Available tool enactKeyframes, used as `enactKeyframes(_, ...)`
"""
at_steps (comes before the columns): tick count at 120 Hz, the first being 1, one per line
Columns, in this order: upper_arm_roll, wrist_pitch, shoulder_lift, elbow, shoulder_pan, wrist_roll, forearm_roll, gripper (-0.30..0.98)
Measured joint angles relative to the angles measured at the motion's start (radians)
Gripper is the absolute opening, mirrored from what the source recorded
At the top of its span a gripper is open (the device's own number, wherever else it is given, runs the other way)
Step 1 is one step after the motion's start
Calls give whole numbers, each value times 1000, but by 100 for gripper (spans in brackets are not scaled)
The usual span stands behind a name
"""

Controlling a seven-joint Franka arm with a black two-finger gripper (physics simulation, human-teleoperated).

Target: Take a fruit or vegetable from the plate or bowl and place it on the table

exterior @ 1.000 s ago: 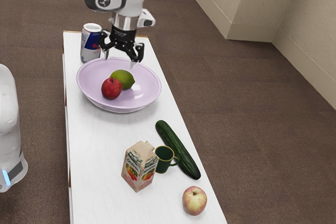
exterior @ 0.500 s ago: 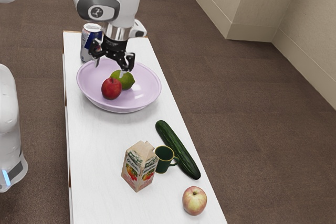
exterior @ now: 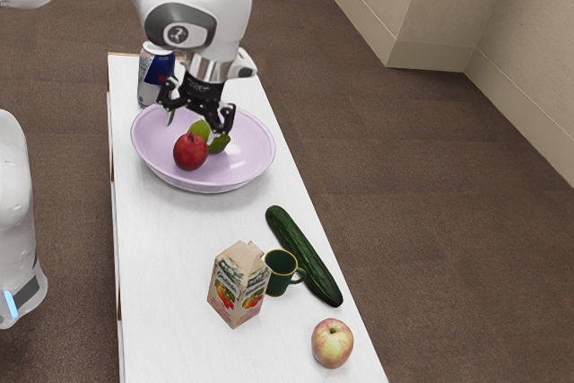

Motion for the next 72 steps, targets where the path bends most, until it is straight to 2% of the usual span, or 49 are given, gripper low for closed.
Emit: enactKeyframes(72,1,25,90,-3,0,-4,0,69)
